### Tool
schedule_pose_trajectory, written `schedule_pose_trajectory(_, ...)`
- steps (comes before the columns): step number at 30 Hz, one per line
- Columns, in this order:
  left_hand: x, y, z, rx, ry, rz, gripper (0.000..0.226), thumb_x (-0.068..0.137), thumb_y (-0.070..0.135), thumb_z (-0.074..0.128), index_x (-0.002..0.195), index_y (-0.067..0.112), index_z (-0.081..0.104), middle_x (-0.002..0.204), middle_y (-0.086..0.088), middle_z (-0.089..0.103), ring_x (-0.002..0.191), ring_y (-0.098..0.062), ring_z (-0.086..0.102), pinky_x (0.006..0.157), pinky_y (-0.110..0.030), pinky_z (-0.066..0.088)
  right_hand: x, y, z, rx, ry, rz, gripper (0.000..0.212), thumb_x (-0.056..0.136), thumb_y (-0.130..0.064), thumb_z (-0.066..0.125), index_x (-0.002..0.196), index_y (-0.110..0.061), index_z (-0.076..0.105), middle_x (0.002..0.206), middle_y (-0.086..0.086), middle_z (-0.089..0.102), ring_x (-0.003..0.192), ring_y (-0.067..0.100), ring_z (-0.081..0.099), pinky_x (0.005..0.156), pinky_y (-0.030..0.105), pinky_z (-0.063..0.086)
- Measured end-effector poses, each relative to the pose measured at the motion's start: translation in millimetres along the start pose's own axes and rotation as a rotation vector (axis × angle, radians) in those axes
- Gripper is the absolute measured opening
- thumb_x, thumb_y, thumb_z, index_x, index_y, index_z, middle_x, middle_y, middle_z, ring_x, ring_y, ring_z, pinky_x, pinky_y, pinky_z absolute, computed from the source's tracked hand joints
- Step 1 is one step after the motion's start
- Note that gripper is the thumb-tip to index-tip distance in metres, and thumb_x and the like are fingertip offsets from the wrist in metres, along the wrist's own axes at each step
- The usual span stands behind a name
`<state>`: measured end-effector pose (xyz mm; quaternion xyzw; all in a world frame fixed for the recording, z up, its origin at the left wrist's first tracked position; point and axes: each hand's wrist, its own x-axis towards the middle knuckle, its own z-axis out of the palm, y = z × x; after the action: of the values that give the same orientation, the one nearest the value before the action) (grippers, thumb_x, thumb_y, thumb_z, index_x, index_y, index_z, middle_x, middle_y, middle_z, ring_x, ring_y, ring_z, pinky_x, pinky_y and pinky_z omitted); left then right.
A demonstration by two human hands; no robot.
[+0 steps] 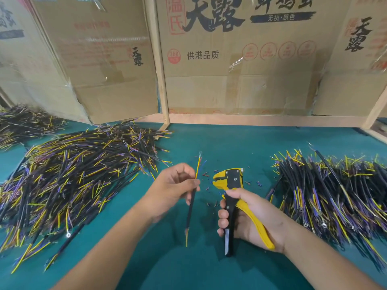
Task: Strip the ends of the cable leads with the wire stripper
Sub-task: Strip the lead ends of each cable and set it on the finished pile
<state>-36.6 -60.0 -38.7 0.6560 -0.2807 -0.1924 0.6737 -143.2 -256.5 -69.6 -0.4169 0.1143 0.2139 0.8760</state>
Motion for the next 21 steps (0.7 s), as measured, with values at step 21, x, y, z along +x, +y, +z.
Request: schedule_pose_trajectory(21,12,-6,-1,-0.29,0.274,0.111,0.029,0.094,-0.015,0.042,0.106,0.002,0.063,0.097,-0.01,0.067,0.069,-0.017,0.06,0.064,-0.024,0.054,-4,-7,10,-0.039,0.021,0.039,0.031,0.087,-0.035,0.067,0.085,-0.006,0.058,0.075,0.012,0.049,0.063,0.028,0.051,0.073,0.045,0.055)
